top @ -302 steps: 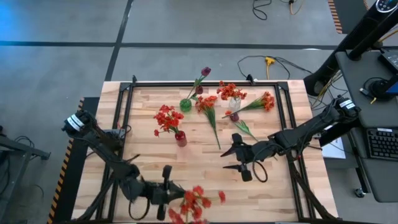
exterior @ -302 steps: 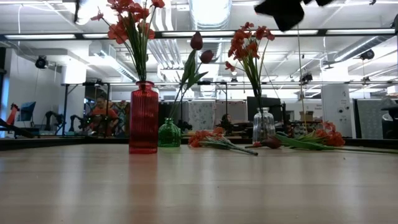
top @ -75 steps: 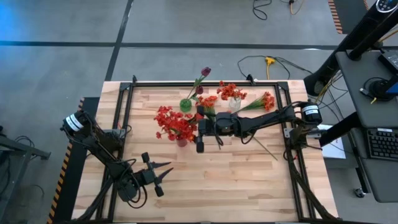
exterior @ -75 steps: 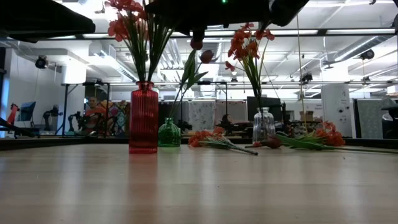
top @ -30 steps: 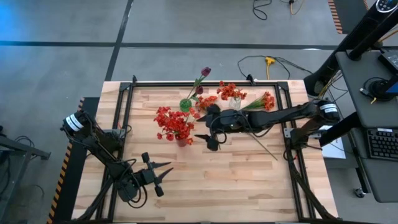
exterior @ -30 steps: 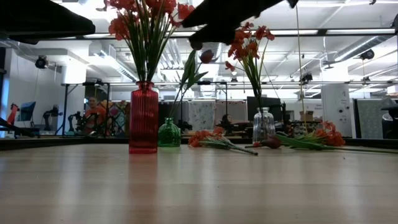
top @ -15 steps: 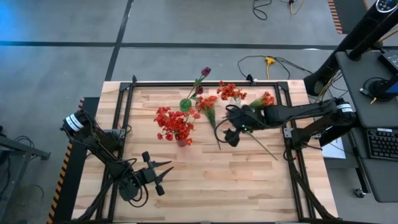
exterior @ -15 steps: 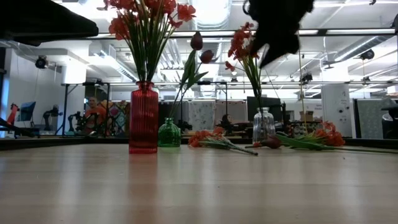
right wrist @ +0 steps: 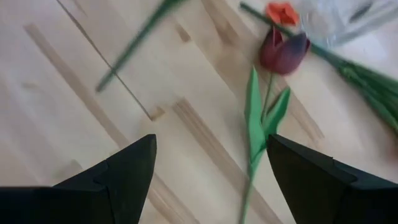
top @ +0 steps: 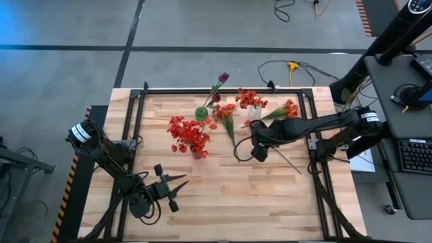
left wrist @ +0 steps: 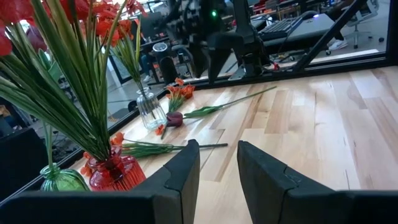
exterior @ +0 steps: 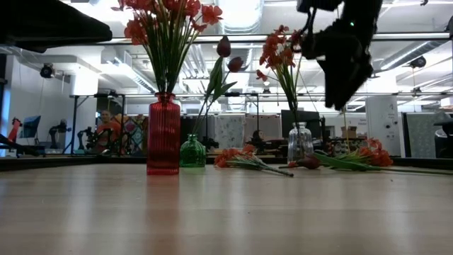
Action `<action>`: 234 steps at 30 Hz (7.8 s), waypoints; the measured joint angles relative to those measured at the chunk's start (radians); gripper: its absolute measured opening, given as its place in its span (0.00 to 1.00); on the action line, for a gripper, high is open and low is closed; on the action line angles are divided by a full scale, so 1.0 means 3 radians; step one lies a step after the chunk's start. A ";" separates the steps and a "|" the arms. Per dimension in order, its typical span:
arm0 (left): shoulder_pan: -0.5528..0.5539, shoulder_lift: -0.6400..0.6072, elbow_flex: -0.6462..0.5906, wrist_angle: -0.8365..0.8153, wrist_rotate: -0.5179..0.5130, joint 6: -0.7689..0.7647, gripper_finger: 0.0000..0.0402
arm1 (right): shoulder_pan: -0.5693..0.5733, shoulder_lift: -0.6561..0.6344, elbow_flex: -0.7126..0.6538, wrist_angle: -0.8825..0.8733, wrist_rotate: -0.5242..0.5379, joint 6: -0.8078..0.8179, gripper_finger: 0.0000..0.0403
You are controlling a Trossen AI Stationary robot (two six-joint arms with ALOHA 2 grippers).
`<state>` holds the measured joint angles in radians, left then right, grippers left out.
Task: Sort flowers into vase by color
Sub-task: Put the left orange flowers into the transparent vase
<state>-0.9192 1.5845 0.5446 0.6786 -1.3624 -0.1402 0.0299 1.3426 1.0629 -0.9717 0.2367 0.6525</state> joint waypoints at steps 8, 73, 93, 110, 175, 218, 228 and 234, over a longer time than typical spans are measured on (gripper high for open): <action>0.0000 0.0000 0.0000 0.0000 0.0000 0.0001 0.23 | 0.0000 -0.0014 -0.0391 0.0087 0.0104 0.0251 0.72; 0.0045 0.0000 0.0001 -0.0019 0.0001 0.0001 0.23 | -0.0148 0.1722 -0.0754 0.3986 0.1246 -0.0038 0.44; 0.0045 0.0000 0.0001 -0.0032 0.0001 0.0001 0.23 | -0.0127 0.1450 -0.0766 0.3865 0.1165 0.0005 0.08; 0.0047 0.0000 0.0001 -0.0024 -0.0019 0.0001 0.23 | 0.0238 0.0517 -0.0766 0.2550 0.1193 0.0179 0.07; 0.0618 0.0400 0.1299 0.1288 0.1988 0.2065 0.55 | 0.1974 0.0625 -0.0947 0.7393 0.0512 -0.3688 0.07; 0.1061 0.0660 0.1696 0.1484 0.2163 0.2193 0.44 | 0.1557 0.0998 -0.0943 0.7497 0.0170 -0.3369 0.07; 0.1057 0.0660 0.1696 0.1424 0.2152 0.2193 0.19 | 0.1555 0.0993 -0.0943 0.7461 0.0175 -0.3330 0.11; 0.1043 0.0660 0.1696 0.1385 0.2105 0.2185 0.07 | 0.1557 0.0957 -0.0943 0.7307 0.0475 -0.3285 0.30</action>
<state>-0.6062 1.7824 1.0534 1.0941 -0.7310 0.5154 0.4970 1.6298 0.7799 1.2203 0.3792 -0.3331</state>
